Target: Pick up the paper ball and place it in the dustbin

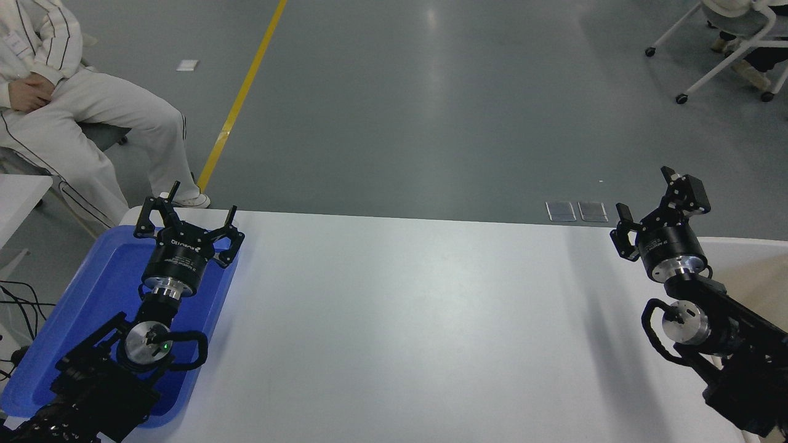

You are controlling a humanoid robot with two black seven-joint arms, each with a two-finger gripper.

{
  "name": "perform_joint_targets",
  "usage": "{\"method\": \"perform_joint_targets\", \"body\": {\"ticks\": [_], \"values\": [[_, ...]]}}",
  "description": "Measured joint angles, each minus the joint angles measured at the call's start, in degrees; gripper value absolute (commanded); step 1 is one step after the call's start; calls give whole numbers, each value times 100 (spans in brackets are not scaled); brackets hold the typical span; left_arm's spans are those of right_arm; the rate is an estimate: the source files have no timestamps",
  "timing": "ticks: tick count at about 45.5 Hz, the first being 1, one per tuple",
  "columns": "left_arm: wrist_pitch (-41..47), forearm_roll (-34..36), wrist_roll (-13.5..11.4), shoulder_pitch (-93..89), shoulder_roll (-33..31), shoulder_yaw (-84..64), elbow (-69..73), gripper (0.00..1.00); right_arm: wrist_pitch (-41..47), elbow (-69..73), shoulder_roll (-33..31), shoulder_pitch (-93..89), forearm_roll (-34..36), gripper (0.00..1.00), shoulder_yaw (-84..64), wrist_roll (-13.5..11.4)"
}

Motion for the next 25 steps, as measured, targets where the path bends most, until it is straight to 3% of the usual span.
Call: {"method": "perform_joint_targets", "body": {"ticks": [25], "values": [[0,0,0,-2,0,0,0,100,-82,487,86,-567,-43,100,1,394]]}}
